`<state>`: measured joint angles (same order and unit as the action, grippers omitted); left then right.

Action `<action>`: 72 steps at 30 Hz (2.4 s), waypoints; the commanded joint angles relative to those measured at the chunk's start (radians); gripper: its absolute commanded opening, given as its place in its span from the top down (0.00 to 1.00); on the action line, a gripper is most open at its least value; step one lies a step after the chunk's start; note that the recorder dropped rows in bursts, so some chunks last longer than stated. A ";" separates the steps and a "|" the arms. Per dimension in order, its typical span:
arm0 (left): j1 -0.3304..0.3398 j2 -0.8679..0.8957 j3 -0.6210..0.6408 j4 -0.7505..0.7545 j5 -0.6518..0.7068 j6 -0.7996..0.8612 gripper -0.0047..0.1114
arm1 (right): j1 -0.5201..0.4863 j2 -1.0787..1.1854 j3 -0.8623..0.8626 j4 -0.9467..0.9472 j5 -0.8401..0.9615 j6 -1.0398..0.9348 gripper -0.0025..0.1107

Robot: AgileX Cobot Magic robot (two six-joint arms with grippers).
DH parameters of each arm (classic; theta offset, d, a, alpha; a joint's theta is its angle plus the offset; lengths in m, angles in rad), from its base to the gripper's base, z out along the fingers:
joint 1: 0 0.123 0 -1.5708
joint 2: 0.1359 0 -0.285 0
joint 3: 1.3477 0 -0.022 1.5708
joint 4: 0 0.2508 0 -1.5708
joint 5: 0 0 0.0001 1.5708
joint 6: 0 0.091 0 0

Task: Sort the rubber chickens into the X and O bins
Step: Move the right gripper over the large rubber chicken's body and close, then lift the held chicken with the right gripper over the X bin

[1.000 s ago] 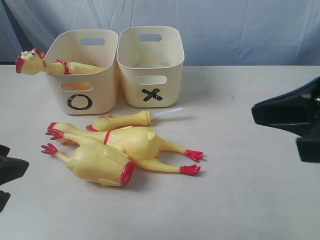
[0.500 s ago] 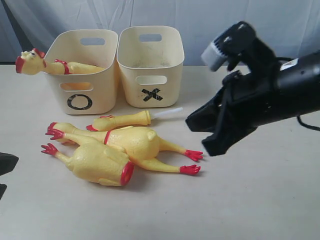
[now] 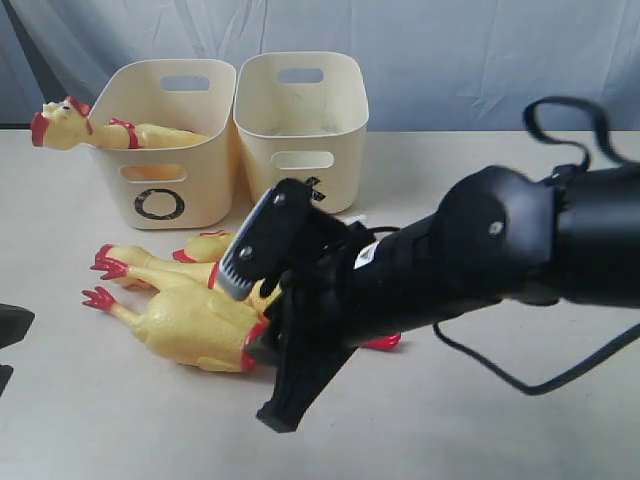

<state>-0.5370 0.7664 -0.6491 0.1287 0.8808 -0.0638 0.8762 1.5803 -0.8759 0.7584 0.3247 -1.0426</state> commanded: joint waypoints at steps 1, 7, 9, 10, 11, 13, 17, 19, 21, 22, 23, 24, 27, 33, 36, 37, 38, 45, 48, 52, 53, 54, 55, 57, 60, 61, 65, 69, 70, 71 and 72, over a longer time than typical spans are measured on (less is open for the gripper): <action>-0.003 -0.004 0.002 0.002 -0.001 -0.006 0.61 | 0.078 0.077 -0.007 -0.009 -0.163 -0.015 0.48; -0.003 -0.004 0.002 0.000 -0.001 -0.006 0.61 | 0.155 0.156 -0.019 -0.065 -0.325 -0.019 0.46; -0.003 -0.004 0.002 0.000 -0.001 -0.006 0.61 | 0.161 0.182 -0.042 -0.069 -0.336 -0.019 0.46; -0.003 -0.004 0.002 0.000 -0.001 -0.006 0.61 | 0.161 0.198 -0.059 -0.069 -0.340 -0.019 0.46; -0.003 -0.004 0.002 0.000 -0.001 -0.006 0.61 | 0.161 0.210 -0.075 -0.069 -0.345 -0.019 0.46; -0.003 -0.004 0.002 0.000 -0.001 -0.006 0.61 | 0.161 0.238 -0.105 -0.069 -0.366 -0.019 0.46; -0.003 -0.004 0.002 0.000 -0.001 -0.006 0.61 | 0.161 0.277 -0.141 -0.025 -0.369 -0.019 0.37; -0.003 -0.004 0.002 0.000 -0.001 -0.006 0.61 | 0.161 0.289 -0.147 -0.016 -0.377 -0.019 0.32; -0.003 -0.004 0.002 0.000 -0.001 -0.006 0.61 | 0.161 0.299 -0.147 -0.018 -0.400 -0.026 0.30; -0.003 -0.004 0.002 0.000 -0.001 -0.006 0.61 | 0.161 0.307 -0.147 -0.018 -0.412 -0.033 0.30; -0.003 -0.004 0.002 0.000 -0.001 -0.006 0.61 | 0.161 0.312 -0.147 -0.021 -0.421 -0.040 0.30; -0.003 -0.004 0.002 0.000 -0.001 -0.006 0.61 | 0.161 0.317 -0.147 -0.034 -0.428 -0.040 0.30; -0.003 -0.004 0.002 0.000 -0.001 -0.006 0.61 | 0.161 0.334 -0.147 -0.060 -0.444 -0.042 0.31; -0.003 -0.004 0.002 0.000 -0.001 -0.006 0.61 | 0.161 0.362 -0.147 -0.060 -0.514 -0.083 0.31; -0.003 -0.004 0.002 0.000 -0.001 -0.006 0.61 | 0.161 0.377 -0.147 -0.051 -0.514 -0.084 0.31; -0.003 -0.004 0.002 0.000 -0.001 -0.006 0.61 | 0.161 0.384 -0.147 -0.051 -0.516 -0.084 0.31; -0.003 -0.004 0.002 0.000 -0.001 -0.006 0.61 | 0.161 0.391 -0.147 -0.051 -0.519 -0.084 0.31; -0.003 -0.004 0.002 0.000 -0.001 -0.006 0.61 | 0.161 0.416 -0.147 -0.051 -0.516 -0.084 0.39; -0.003 -0.004 0.002 0.000 -0.001 -0.006 0.61 | 0.161 0.416 -0.147 -0.051 -0.516 -0.084 0.50; -0.003 -0.004 0.002 0.000 -0.001 -0.006 0.61 | 0.161 0.416 -0.147 -0.051 -0.514 -0.084 0.69; -0.003 -0.004 0.002 0.000 -0.001 -0.006 0.61 | 0.161 0.416 -0.147 -0.051 -0.514 -0.084 0.73; -0.003 -0.004 0.002 0.000 -0.001 -0.006 0.61 | 0.161 0.416 -0.147 -0.051 -0.514 -0.084 0.78; -0.003 -0.004 0.002 0.000 -0.001 -0.006 0.61 | 0.161 0.416 -0.147 -0.051 -0.514 -0.084 0.83; -0.003 -0.004 0.002 0.000 -0.001 -0.006 0.61 | 0.161 0.416 -0.147 -0.051 -0.514 -0.084 0.93; -0.003 -0.004 0.002 0.000 -0.001 -0.006 0.61 | 0.161 0.402 -0.147 -0.051 -0.508 -0.084 0.99; -0.003 -0.004 0.002 0.000 -0.001 -0.006 0.61 | 0.161 0.398 -0.147 -0.051 -0.506 -0.082 0.99; -0.003 -0.004 0.002 0.000 -0.001 -0.006 0.61 | 0.161 0.355 -0.147 -0.051 -0.501 -0.082 0.99; -0.003 -0.004 0.002 0.000 -0.001 -0.006 0.61 | 0.161 0.300 -0.147 -0.024 -0.490 -0.082 0.99; -0.003 -0.004 0.002 0.000 -0.001 -0.006 0.61 | 0.161 0.285 -0.147 -0.005 -0.490 -0.082 0.99; -0.003 -0.004 0.002 0.000 -0.001 -0.006 0.61 | 0.161 0.269 -0.147 0.013 -0.490 -0.082 0.99; -0.003 -0.004 0.002 0.000 -0.001 -0.006 0.61 | 0.161 0.252 -0.147 0.032 -0.490 -0.082 0.99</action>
<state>-0.5370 0.7664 -0.6491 0.1287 0.8829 -0.0638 1.0385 1.8812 -1.0217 0.7449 -0.1508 -1.1236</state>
